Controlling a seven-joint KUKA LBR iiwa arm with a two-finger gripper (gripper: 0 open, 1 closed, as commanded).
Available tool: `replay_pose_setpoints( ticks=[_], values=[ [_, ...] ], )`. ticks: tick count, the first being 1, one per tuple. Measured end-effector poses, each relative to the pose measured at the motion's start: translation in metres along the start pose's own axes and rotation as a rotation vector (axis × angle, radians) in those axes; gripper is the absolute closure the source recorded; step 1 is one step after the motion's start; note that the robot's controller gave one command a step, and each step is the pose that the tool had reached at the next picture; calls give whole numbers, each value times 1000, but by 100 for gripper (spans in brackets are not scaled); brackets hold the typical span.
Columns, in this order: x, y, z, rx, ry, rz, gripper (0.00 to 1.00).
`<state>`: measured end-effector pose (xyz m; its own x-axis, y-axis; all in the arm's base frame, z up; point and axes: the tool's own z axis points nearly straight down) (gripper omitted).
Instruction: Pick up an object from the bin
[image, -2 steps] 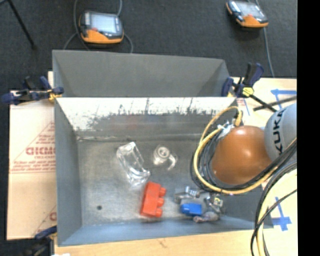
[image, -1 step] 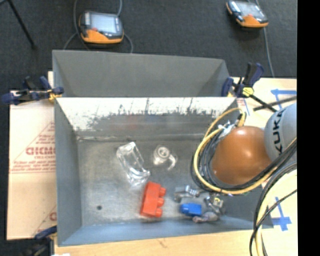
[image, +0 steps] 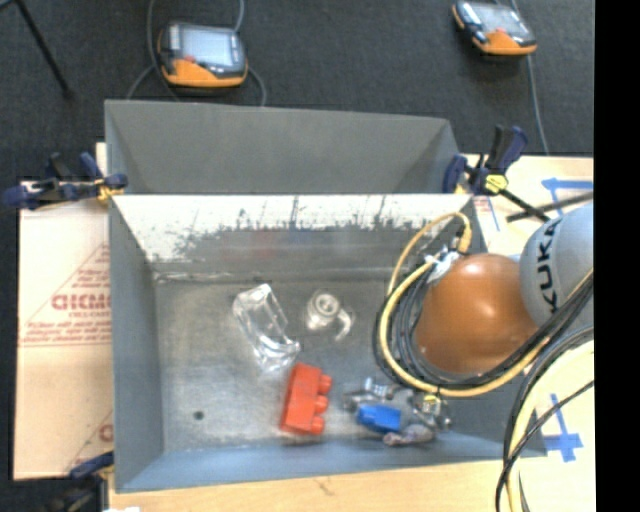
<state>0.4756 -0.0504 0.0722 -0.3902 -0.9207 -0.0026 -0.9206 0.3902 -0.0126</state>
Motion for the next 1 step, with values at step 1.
replay_pose_setpoints(
  ticks=[1],
  values=[
    [-1, 1, 0, -1, -2, -1, 100]
  ],
)
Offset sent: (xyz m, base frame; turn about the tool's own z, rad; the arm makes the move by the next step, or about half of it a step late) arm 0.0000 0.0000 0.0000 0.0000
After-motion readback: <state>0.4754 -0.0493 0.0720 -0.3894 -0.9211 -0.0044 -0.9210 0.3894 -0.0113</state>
